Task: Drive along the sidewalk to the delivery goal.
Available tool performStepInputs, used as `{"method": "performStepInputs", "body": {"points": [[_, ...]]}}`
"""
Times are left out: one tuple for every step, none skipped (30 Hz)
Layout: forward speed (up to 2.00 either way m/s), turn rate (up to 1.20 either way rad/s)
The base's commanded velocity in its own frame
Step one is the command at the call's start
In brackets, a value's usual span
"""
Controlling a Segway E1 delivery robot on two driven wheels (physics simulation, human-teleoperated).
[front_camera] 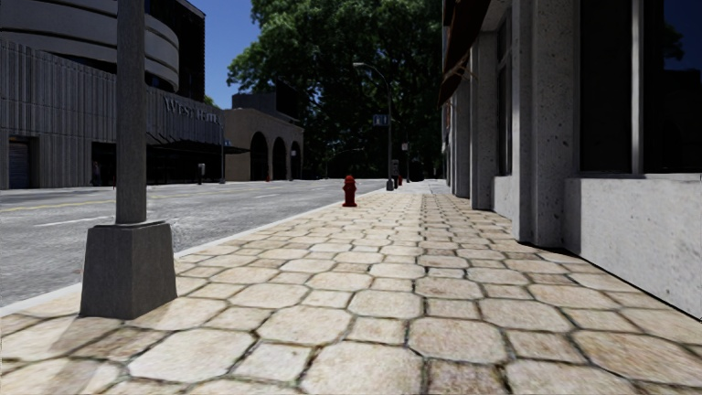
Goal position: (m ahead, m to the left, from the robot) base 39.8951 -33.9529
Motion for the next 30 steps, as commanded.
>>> {"method": "performStepInputs", "body": {"points": [[2.0,-0.45],[2.0,-0.45],[2.0,-0.45],[2.0,-0.45],[2.0,-0.45],[2.0,-0.45],[2.0,-0.45],[2.0,-0.45],[2.0,-0.45],[2.0,-0.45],[2.0,-0.45],[2.0,-0.45],[2.0,-0.45],[2.0,-0.45],[2.0,-0.45],[2.0,-0.45],[2.0,-0.45],[2.0,-0.03],[2.0,-0.03],[2.0,0.0],[2.0,0.0],[2.0,0.0],[2.0,0.0],[2.0,0.0],[2.0,0.0],[2.0,0.0],[2.0,0.0],[2.0,0.0],[2.0,0.0],[2.0,0.0]]}}
